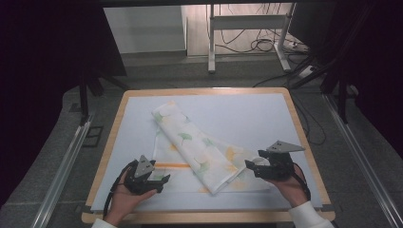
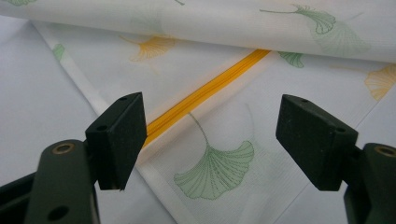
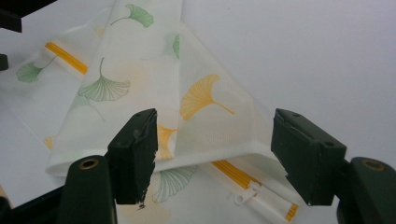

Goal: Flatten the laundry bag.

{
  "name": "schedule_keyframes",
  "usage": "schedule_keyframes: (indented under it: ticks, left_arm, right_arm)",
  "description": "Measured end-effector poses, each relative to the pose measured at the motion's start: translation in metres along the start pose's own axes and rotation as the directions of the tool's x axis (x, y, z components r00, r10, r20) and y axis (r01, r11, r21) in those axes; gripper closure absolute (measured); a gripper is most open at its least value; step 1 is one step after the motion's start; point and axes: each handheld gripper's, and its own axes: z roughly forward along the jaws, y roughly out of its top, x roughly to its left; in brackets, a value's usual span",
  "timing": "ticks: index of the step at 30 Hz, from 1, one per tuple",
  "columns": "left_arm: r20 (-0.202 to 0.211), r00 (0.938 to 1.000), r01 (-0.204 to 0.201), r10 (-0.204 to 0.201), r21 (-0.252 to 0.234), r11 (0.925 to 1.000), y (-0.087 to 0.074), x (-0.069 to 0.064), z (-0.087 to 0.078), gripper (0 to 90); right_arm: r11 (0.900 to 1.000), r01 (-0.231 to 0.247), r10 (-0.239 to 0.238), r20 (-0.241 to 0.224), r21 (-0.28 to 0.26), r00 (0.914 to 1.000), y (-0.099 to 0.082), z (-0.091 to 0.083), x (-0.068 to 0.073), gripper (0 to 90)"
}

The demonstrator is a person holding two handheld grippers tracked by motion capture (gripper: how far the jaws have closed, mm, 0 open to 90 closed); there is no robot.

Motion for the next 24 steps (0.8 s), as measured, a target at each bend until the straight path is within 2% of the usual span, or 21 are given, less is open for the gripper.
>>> schedule_keyframes:
  ticks: [6,12,17,24]
  left_arm:
    - [0.000,0.9999,0.012,-0.012,0.007,0.9999,-0.001,0.002,0.002,24.4]
    - [-0.008,0.9998,0.019,-0.019,0.015,0.9997,0.001,0.001,0.005,24.4]
    - [-0.011,0.9996,0.028,-0.027,0.020,0.9994,0.003,-0.001,0.010,24.4]
    - [-0.010,0.9998,0.019,-0.019,0.030,0.9994,0.004,-0.004,0.012,24.4]
  right_arm:
    - [0.9998,0.021,-0.021,-0.013,0.004,0.9997,0.009,0.006,0.006,31.6]
    - [0.9955,0.070,-0.067,-0.046,0.064,0.9967,0.026,0.026,0.017,30.4]
    - [0.9930,0.068,-0.061,-0.076,0.097,0.9953,0.037,0.045,0.020,29.8]
    - [0.9865,0.059,-0.043,-0.102,0.153,0.9939,0.028,0.053,0.028,28.3]
